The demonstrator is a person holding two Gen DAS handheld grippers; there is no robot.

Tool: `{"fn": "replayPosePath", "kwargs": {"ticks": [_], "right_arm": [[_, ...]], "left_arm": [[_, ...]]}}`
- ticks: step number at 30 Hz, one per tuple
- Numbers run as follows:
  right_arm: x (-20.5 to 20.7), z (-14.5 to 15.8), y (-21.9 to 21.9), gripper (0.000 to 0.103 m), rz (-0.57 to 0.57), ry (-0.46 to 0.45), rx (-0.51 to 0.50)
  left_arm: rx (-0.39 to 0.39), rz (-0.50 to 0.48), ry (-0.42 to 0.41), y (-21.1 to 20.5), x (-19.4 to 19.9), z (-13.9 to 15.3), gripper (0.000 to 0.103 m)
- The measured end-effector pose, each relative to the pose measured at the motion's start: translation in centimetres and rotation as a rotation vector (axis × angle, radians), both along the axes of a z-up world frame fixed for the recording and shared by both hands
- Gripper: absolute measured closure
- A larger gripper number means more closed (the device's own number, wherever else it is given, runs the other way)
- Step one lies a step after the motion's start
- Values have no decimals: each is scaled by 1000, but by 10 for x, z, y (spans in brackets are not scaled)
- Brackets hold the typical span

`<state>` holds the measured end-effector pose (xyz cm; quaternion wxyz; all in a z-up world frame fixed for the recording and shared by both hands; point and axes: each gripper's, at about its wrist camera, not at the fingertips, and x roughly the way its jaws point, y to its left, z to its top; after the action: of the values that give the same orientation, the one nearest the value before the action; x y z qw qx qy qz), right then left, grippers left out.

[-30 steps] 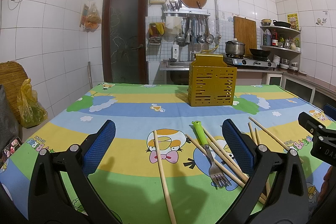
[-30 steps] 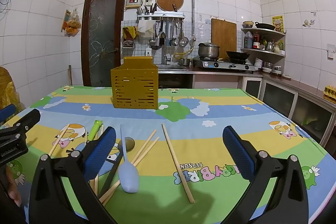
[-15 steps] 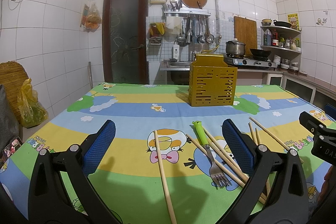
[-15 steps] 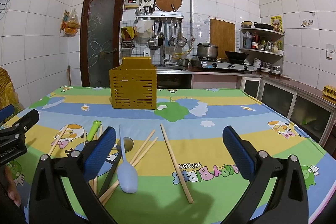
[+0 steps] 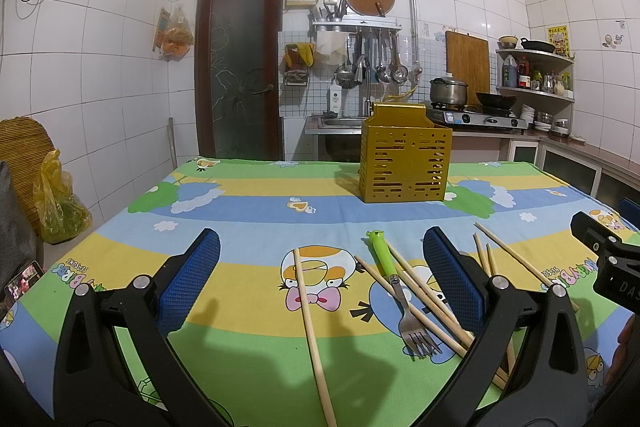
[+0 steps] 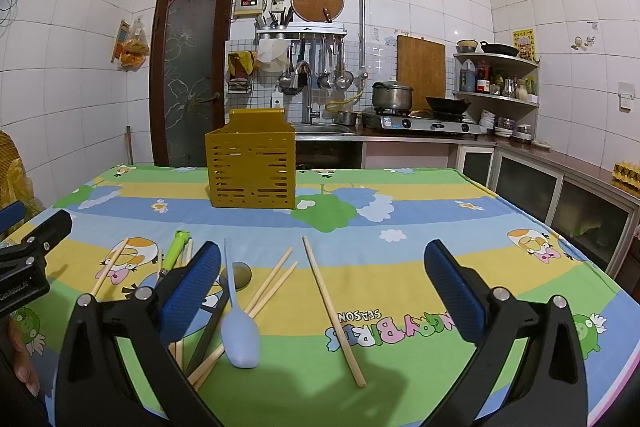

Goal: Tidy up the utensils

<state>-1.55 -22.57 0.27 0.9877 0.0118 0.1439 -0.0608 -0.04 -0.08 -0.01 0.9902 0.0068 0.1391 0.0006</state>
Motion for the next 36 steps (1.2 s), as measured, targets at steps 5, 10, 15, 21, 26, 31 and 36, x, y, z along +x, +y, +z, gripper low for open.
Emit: {"fn": "replayPosePath", "kwargs": {"ticks": [5, 10, 15, 21, 26, 31, 36], "right_arm": [[0, 0, 0, 4, 0, -3, 0], [-1, 0, -1, 4, 0, -3, 0], [-1, 1, -2, 4, -1, -3, 0], [-1, 0, -1, 4, -1, -4, 1], [-1, 0, -2, 4, -1, -3, 0], [-1, 0, -3, 4, -2, 0, 2], [0, 0, -3, 4, -5, 6, 5]], "left_arm": [[0, 0, -1, 0, 0, 0, 5], [0, 0, 1, 0, 0, 0, 5], [0, 0, 1, 0, 0, 0, 5], [1, 2, 5, 0, 0, -1, 5], [1, 2, 4, -1, 1, -4, 5], [1, 2, 5, -1, 1, -4, 5], [8, 5, 20, 0, 6, -4, 5]]}}
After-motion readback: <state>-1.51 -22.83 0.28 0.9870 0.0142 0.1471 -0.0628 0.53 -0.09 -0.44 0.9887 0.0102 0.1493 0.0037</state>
